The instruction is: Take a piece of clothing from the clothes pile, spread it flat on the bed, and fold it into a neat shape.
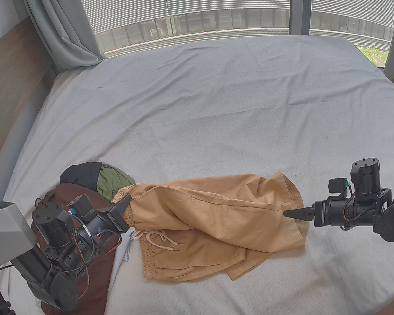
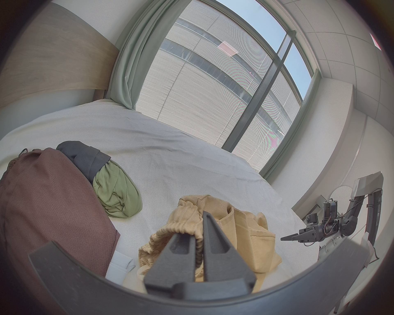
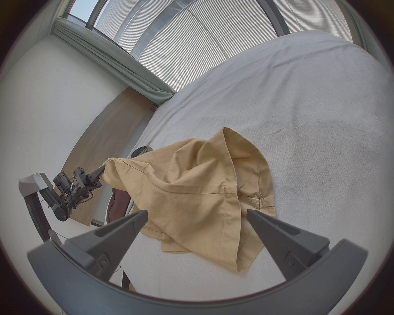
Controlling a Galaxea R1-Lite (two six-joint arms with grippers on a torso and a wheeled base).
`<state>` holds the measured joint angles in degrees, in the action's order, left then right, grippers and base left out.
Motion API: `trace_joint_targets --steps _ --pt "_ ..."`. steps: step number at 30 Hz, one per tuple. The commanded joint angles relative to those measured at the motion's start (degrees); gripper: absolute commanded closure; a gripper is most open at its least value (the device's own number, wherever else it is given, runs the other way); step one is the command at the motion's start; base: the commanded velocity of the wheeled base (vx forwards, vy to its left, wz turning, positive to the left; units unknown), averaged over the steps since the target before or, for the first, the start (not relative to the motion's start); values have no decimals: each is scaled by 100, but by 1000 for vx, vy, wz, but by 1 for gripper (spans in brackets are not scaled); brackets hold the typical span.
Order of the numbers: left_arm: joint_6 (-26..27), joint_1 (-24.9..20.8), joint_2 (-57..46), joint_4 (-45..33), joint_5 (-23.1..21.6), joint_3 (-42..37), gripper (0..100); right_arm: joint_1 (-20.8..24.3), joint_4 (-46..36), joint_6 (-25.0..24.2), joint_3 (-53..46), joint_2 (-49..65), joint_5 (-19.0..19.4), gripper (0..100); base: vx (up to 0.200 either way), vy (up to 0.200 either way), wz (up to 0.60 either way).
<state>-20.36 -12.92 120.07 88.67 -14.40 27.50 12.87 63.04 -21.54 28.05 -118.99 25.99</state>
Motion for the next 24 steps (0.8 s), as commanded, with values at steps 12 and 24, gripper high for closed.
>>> trace_joint_targets --steps 12,24 --pt "-3 0 -1 1 -2 -8 100 31 1167 -263 139 -1003 -41 0 0 0 0" --pt "-3 0 -9 1 -2 -8 100 13 1677 -360 456 -1495 -50 0 0 0 0"
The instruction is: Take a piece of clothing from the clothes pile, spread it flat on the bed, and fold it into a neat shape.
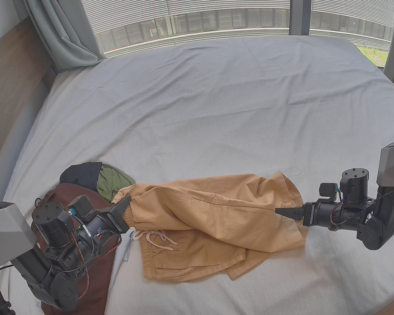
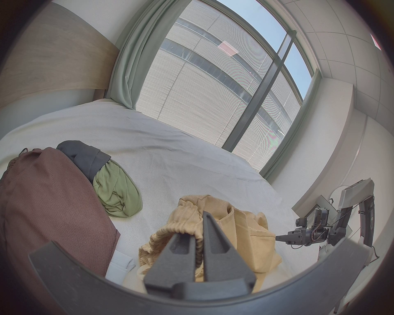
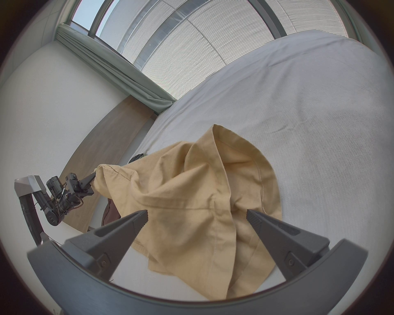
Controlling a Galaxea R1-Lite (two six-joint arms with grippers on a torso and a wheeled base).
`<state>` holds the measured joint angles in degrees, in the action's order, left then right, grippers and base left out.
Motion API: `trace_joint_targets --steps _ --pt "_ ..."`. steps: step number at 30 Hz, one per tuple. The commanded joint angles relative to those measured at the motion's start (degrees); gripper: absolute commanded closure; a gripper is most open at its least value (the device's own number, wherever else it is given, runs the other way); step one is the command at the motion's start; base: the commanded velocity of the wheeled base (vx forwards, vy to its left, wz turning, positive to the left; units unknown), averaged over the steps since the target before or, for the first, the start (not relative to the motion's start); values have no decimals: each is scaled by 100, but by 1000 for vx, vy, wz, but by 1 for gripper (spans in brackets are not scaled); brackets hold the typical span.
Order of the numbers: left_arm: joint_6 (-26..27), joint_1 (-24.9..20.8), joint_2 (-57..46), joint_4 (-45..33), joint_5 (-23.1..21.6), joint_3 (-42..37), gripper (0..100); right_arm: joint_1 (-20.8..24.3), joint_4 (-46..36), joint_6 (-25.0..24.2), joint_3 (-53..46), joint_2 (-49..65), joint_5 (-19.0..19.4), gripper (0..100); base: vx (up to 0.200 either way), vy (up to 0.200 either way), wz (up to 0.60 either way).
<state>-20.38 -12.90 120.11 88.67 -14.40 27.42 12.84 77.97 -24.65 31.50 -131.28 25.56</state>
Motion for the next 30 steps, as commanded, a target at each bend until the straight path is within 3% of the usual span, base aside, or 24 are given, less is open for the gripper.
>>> trace_joint_targets --steps 1,7,8,25,30 --pt "-1 -2 -14 1 -2 1 100 17 201 -58 111 -275 -8 0 0 0 0" --pt "-1 -2 -6 1 -2 9 100 61 922 -462 111 -548 -8 0 0 0 0" --pt "-1 -2 -6 1 -2 9 100 61 939 -488 111 -557 -8 100 0 0 0" --pt "-1 -2 -6 1 -2 18 100 0 1018 -497 -21 -600 54 100 0 0 0" --pt "-1 7 30 1 -2 62 100 -9 1018 -497 -417 -73 520 100 0 0 0"
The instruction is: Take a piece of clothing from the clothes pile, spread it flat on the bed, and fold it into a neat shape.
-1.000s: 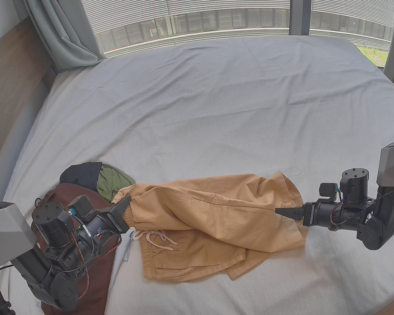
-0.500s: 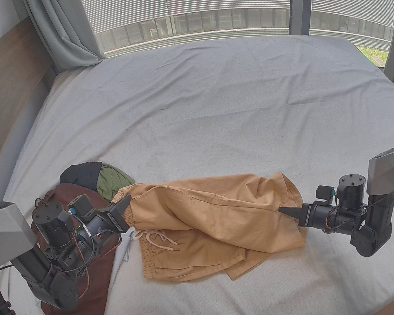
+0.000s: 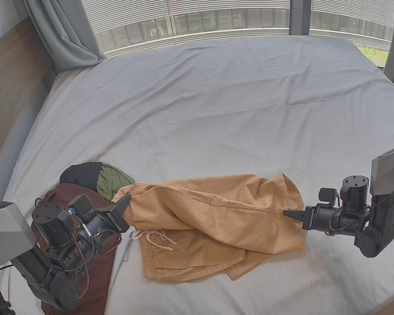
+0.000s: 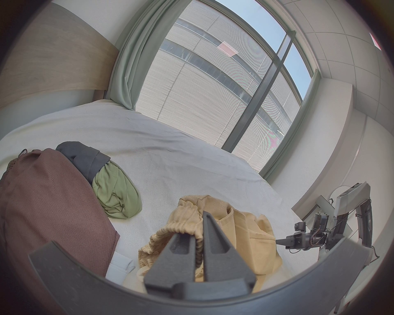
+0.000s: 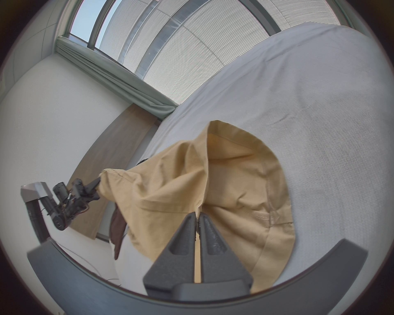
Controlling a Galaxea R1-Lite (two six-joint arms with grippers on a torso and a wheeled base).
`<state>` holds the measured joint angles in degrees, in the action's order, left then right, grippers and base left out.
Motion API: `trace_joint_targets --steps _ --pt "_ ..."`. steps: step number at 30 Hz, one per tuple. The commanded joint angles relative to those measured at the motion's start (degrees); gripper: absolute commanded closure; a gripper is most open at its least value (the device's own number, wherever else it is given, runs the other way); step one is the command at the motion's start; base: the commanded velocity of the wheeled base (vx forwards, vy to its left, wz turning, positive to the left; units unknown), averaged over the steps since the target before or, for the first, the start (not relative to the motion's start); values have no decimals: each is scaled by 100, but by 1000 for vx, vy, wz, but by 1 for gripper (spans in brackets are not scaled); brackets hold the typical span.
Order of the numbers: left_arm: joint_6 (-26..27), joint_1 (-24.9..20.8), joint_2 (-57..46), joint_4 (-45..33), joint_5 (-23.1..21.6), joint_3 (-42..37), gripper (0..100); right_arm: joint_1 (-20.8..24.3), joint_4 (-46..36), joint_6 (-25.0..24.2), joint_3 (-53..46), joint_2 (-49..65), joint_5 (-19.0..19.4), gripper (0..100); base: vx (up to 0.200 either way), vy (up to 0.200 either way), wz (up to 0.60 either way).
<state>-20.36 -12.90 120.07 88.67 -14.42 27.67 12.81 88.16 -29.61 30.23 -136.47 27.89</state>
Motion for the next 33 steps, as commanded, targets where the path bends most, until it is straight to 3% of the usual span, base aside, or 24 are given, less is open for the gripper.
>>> trace_joint_targets --steps 1,19,33 --pt "-3 24 43 1 1 36 100 -16 -1 -1 -387 552 436 100 0 0 0" --pt "14 244 245 1 18 107 100 -517 -1 -62 -817 1308 1632 100 0 0 0" --pt "23 217 237 1 18 98 100 -446 -1 -89 -791 1202 1764 100 0 0 0"
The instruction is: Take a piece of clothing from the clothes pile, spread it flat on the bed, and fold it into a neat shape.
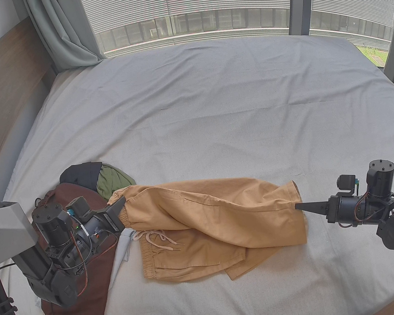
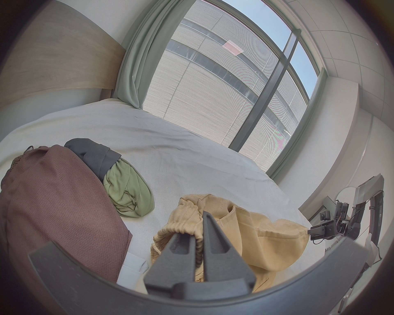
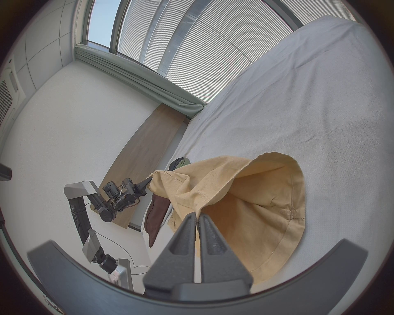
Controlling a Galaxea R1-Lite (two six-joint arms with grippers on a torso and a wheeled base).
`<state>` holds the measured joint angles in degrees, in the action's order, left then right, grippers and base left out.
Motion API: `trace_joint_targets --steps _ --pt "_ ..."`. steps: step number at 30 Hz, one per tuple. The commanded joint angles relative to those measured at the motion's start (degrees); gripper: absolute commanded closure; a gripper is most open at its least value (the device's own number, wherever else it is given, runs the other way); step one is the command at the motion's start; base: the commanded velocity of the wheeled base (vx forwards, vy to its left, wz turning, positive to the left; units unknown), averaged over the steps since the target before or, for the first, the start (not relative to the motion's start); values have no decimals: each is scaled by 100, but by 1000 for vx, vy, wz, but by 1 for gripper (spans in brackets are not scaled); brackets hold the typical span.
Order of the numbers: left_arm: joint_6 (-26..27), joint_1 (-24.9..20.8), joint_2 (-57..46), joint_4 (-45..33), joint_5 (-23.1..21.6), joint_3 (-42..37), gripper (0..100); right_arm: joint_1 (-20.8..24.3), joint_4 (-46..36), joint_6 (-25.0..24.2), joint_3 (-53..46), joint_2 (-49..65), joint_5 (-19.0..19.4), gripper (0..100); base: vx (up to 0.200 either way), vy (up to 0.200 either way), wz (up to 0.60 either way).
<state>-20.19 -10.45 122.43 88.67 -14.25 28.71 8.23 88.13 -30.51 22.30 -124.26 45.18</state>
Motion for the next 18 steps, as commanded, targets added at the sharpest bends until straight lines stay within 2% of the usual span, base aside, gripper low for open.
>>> trace_joint_targets --steps 1,4,5,18 --pt "6 -36 0 1 10 -14 100 12 3 10 47 -90 52 100 0 0 0" --pt "-3 -36 -9 1 1 -6 100 21 3 10 135 -283 44 100 0 0 0" --pt "-3 -36 -9 1 1 3 100 21 3 10 143 -318 52 0 0 0 0" --pt "-3 -45 -35 1 1 3 100 170 3 -16 381 -617 17 0 0 0 0"
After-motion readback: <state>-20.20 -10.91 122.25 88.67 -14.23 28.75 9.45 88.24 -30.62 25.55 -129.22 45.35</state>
